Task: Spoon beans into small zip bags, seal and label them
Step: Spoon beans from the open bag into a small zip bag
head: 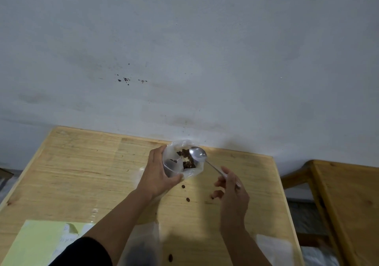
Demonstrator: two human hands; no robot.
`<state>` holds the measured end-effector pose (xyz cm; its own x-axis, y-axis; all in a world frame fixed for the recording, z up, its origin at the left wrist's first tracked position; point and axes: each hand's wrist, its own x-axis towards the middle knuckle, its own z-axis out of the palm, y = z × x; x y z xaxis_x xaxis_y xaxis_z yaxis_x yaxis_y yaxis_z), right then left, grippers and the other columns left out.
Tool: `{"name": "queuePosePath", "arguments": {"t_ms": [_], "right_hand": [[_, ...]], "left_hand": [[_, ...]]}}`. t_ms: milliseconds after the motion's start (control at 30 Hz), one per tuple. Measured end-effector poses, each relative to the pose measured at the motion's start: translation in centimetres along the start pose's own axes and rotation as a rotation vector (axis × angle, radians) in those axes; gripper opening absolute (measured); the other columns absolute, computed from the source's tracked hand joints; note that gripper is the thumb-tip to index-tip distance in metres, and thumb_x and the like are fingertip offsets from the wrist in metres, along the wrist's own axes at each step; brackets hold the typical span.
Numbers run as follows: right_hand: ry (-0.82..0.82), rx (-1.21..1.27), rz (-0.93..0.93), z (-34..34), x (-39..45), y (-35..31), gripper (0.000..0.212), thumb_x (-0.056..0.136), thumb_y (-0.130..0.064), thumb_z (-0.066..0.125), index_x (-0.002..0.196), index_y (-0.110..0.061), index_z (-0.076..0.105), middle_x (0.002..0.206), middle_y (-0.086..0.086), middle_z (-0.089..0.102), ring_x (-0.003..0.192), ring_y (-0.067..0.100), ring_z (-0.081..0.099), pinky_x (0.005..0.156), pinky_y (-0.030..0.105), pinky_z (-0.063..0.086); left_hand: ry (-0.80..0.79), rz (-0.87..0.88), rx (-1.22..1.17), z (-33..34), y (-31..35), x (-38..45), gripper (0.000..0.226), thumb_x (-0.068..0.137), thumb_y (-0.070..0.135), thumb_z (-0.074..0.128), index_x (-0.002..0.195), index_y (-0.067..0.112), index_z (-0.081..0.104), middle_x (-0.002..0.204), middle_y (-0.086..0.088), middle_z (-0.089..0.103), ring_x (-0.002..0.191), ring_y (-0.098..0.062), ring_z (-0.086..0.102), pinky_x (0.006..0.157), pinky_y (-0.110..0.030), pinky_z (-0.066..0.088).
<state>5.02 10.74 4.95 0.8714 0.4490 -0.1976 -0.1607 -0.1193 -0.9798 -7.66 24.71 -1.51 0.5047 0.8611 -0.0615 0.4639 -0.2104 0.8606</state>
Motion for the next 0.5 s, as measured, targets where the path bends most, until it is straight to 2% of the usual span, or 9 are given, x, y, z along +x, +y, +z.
{"name": "queuePosePath", "arguments": {"t_ms": [133,267,367,400,500], "right_hand": [[0.192,0.039,0.176,-2.4,1.7,1.8,0.016,0.09,-0.016,0.057,0.097,-0.017,0.072,0.077,0.002,0.072,0.072,0.013,0.067,0.054,0.026,0.05],[0.198,-0.073,0.227,-3.9,3.1,4.4,0.018,0.088,-0.008,0.058,0.103,-0.011,0.069,0.084,0.005,0.072,0.078,0.017,0.068,0.061,0.028,0.053],[0.208,-0.227,0.25,-4.2,4.2,5.8,0.019,0.087,-0.013,0.06,0.103,-0.013,0.069,0.084,0.005,0.072,0.078,0.021,0.068,0.076,0.041,0.056],[0.212,-0.283,0.25,-4.2,4.4,6.1,0.018,0.086,-0.015,0.061,0.102,-0.014,0.07,0.085,0.006,0.072,0.078,0.023,0.068,0.08,0.041,0.055],[0.212,-0.435,0.229,-4.2,4.8,6.6,0.019,0.084,-0.02,0.062,0.1,-0.014,0.071,0.085,0.006,0.072,0.08,0.023,0.066,0.078,0.028,0.049]], "left_hand": [[0.009,0.013,-0.032,-0.3,0.3,-0.7,0.106,0.054,0.059,0.075,0.141,0.025,0.025,0.128,0.016,0.027,0.113,0.001,0.034,0.084,0.0,0.026],[0.031,0.057,-0.004,-0.6,1.0,-1.3,0.106,0.051,0.069,0.07,0.138,0.028,0.028,0.123,0.014,0.03,0.105,0.011,0.033,0.078,0.005,0.029],[0.055,0.08,0.002,-0.6,1.3,-1.8,0.106,0.05,0.07,0.072,0.137,0.028,0.028,0.121,0.014,0.03,0.101,0.023,0.03,0.078,0.009,0.028],[0.063,0.085,0.004,-0.6,1.4,-1.9,0.107,0.05,0.069,0.074,0.137,0.027,0.028,0.121,0.013,0.03,0.101,0.024,0.029,0.079,0.011,0.026],[0.069,0.094,0.034,-0.4,1.4,-2.2,0.103,0.056,0.054,0.08,0.139,0.023,0.028,0.124,0.01,0.03,0.104,0.013,0.031,0.082,0.011,0.024]]}}
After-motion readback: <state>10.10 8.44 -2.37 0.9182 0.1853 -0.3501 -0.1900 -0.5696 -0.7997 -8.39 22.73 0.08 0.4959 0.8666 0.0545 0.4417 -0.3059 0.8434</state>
